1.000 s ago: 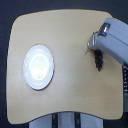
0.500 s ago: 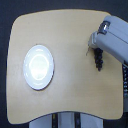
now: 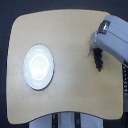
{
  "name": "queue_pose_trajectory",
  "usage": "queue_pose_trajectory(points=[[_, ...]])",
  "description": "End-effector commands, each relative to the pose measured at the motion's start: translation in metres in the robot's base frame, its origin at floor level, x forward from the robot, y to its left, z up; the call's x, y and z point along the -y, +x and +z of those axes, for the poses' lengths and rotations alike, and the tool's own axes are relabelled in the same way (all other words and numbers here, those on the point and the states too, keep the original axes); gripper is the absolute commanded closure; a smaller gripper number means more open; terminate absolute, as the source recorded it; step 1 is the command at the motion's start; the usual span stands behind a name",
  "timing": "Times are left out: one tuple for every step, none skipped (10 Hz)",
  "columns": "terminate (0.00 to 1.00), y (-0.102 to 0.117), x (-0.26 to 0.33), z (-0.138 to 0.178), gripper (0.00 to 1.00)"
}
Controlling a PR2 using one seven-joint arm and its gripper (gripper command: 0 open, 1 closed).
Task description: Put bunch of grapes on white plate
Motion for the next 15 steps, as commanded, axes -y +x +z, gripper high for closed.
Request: queue_pose_trajectory(points=[[0.0,0.001,-0.004,0.006,1.0],[0.0,0.003,-0.005,0.011,1.0],[0.0,0.006,-0.007,0.016,1.0],[0.0,0.006,-0.01,0.024,1.0],[0.0,0.005,-0.013,0.032,1.0],[0.0,0.007,-0.015,0.047,1.0],[0.0,0.009,-0.021,0.064,1.0],[0.0,0.01,-0.03,0.091,1.0],[0.0,0.009,-0.034,0.105,1.0],[0.0,0.006,-0.044,0.123,1.0],[0.0,0.003,-0.056,0.133,1.0],[0.0,-0.002,-0.074,0.143,1.0],[0.0,-0.004,-0.085,0.146,1.0],[0.0,-0.007,-0.109,0.151,1.0],[0.0,-0.012,-0.13,0.152,1.0]])
